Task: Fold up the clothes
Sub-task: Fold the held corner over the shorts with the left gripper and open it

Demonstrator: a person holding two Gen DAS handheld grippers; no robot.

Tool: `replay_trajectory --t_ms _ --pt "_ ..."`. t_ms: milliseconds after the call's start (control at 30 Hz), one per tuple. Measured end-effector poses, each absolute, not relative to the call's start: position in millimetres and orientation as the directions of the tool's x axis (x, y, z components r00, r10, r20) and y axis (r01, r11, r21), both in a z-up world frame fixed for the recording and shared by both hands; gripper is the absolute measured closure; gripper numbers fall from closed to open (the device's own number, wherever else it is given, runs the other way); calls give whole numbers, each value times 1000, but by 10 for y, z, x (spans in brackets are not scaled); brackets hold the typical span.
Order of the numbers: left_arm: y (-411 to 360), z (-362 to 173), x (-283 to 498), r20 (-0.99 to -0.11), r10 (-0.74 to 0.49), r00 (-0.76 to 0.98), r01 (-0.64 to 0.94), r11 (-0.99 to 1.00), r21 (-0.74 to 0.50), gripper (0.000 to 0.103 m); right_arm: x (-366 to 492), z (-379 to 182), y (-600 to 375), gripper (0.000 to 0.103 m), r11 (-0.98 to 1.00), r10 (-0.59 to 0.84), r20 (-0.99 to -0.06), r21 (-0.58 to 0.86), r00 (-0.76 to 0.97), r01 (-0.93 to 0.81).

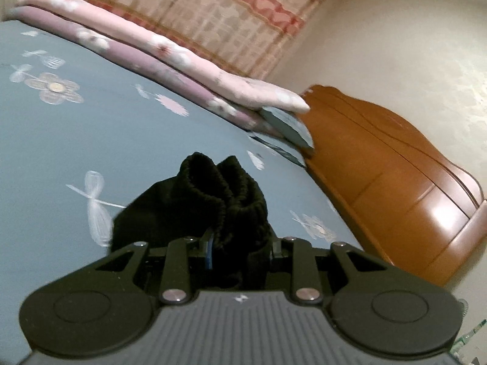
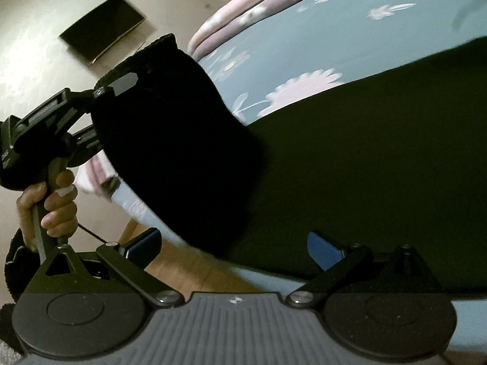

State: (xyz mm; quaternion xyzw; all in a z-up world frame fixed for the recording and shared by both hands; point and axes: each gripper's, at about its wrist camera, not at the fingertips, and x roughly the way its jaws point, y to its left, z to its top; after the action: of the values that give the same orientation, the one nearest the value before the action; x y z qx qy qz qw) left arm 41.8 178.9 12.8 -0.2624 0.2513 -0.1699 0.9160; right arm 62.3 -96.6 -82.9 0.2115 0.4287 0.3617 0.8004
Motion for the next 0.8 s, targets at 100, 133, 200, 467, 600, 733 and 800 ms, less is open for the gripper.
replay_trajectory --t_ms 100,133,200,467,600,733,800 --pt "1587 108 578 -375 -480 793 210 794 -570 76 591 -804 -1180 0 674 736 -536 642 414 -367" --pt "1519 101 631 -376 -492 786 221 790 -572 76 584 -793 -1239 0 683 726 -538 638 429 -356" --pt "1391 70 732 -379 -516 769 238 780 -579 76 568 -771 -1355 0 701 705 -541 630 458 -334" --pt "927 -106 1034 -398 -570 719 286 765 -577 77 461 -706 -1808 0 766 614 -563 595 553 -244" --pt "710 -200 1105 -427 -582 692 311 774 -552 77 405 -697 -2001 0 795 560 -577 576 594 -189" --pt "487 -307 1120 -462 -582 669 343 793 -504 77 337 -705 -2147 0 816 517 -591 558 620 -148" --pt "381 -365 1120 -479 -583 657 358 799 -482 77 335 -712 -2180 0 827 494 -598 547 631 -129"
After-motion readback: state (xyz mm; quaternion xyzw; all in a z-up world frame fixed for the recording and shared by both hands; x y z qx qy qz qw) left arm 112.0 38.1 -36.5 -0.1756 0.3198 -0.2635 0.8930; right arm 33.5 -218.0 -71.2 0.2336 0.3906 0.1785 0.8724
